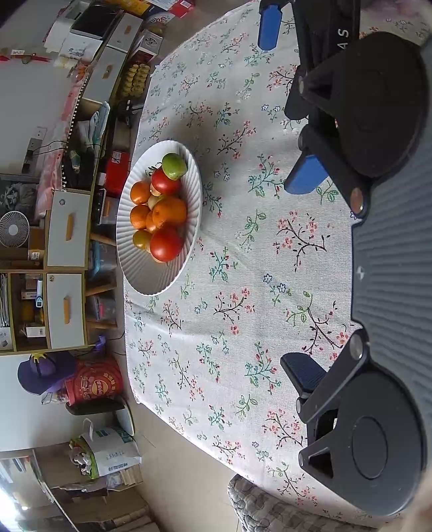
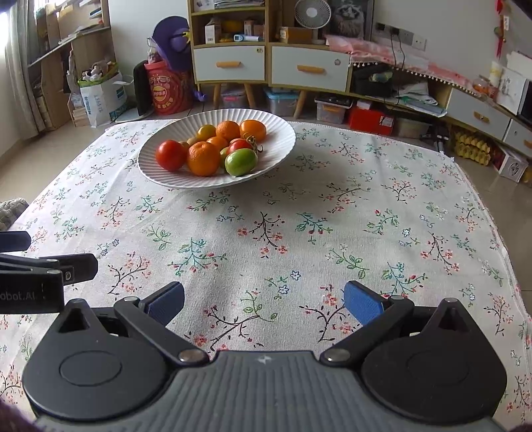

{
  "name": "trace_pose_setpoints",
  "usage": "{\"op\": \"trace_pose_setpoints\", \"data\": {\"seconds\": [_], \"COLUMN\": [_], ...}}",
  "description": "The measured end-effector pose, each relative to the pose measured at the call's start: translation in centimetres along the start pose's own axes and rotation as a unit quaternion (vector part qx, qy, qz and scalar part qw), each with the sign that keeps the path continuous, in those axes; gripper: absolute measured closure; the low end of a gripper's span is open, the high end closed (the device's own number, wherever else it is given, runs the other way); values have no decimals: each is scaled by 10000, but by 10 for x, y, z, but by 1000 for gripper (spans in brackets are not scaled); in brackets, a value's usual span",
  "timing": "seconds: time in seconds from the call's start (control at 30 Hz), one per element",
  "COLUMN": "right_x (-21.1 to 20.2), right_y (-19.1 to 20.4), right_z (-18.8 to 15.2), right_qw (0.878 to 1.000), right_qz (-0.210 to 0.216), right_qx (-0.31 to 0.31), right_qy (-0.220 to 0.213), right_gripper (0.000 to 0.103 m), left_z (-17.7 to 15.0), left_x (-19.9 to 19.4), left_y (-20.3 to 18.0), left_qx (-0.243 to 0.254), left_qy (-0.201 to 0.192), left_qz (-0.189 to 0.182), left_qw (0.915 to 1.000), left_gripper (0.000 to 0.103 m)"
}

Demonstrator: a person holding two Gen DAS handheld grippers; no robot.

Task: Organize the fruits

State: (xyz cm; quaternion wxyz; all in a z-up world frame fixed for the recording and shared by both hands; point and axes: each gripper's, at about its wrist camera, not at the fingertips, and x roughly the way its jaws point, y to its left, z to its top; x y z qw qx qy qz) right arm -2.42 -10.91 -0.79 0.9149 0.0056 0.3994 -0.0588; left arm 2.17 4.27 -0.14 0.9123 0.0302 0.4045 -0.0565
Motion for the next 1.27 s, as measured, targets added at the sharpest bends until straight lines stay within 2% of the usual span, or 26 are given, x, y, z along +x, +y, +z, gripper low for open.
{"op": "trace_pose_setpoints", "data": {"seconds": [1.27], "right_x": [1], "right_y": [-4], "right_z": [0], "right_qw": [9999], "right_qz": [-53], "right_qx": [98], "right_qy": [-9], "right_gripper": [1], "left_z": [-4], "left_x": [3], "left_y": [0], "left_qx": [45], "left_qy": [93], "left_qz": [68], "left_qw": [9999], "left_gripper": [4]}}
